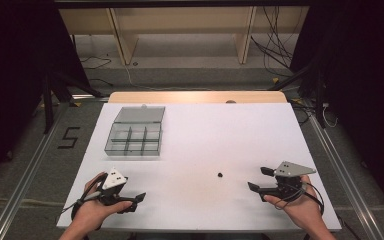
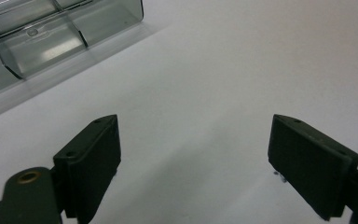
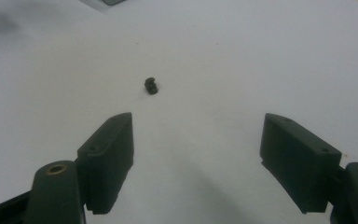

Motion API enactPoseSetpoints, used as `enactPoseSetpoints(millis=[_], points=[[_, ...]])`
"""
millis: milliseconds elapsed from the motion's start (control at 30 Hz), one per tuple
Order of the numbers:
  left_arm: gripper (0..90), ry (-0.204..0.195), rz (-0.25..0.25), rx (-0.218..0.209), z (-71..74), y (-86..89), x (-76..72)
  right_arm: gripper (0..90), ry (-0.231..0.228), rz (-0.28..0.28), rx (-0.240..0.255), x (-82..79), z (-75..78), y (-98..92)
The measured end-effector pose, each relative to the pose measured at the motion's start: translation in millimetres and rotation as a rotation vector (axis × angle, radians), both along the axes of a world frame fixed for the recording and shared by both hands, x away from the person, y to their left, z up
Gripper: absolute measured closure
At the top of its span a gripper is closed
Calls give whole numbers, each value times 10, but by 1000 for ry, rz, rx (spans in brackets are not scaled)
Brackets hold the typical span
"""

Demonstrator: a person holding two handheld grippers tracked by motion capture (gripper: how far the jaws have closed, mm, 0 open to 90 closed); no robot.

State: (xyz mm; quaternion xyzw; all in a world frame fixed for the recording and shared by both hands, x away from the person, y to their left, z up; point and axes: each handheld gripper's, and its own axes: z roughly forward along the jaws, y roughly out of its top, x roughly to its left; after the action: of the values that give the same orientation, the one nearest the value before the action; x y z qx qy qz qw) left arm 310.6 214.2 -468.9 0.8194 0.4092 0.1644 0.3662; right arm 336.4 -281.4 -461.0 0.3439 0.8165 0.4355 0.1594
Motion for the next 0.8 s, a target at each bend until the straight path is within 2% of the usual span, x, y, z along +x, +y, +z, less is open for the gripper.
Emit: enactPoseSetpoints(millis=[300,533,800], points=[[165,-2,1,0,-1,9,-12,282,8,29,-22,4,-32,65],[165,-7,-1,4,2,10,-9,288,13,40,-20,20,-53,91],[165,-8,1,2,1,14,-9,320,8,75,-20,92,-78,208]])
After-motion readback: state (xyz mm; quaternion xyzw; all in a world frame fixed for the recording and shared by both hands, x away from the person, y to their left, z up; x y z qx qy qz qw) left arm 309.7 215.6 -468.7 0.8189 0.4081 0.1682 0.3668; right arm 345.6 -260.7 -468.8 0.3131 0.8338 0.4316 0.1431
